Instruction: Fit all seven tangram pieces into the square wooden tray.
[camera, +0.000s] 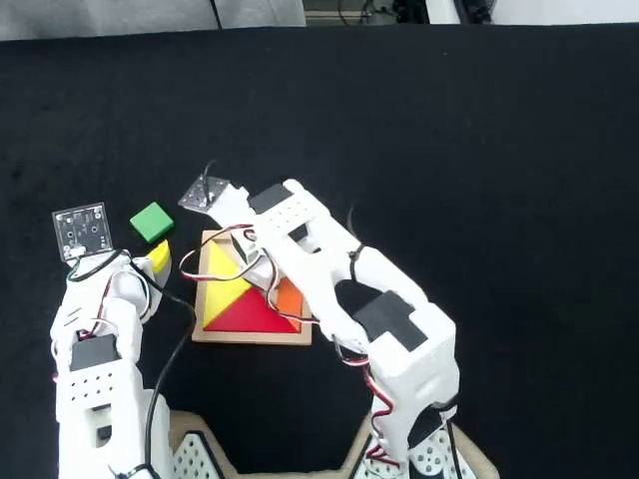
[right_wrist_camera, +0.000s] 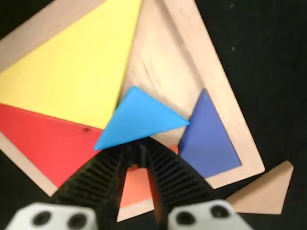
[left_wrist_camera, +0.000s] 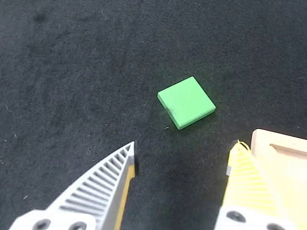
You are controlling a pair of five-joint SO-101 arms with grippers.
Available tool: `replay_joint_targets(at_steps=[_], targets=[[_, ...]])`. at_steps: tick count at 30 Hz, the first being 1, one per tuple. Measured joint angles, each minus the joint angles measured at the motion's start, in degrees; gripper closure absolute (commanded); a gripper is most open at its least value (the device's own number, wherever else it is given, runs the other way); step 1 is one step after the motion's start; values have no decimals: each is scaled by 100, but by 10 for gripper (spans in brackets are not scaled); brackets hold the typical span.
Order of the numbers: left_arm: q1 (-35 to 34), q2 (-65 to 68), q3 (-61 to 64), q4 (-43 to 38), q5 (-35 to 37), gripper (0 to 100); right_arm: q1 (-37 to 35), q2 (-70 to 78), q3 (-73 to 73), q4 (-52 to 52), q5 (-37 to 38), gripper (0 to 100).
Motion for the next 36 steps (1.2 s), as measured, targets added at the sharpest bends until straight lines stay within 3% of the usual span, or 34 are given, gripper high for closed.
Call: replay_joint_targets(at_steps=[36], targets=[[0,0,0,0,0,701,0,-290,79,-1530,-264,988]])
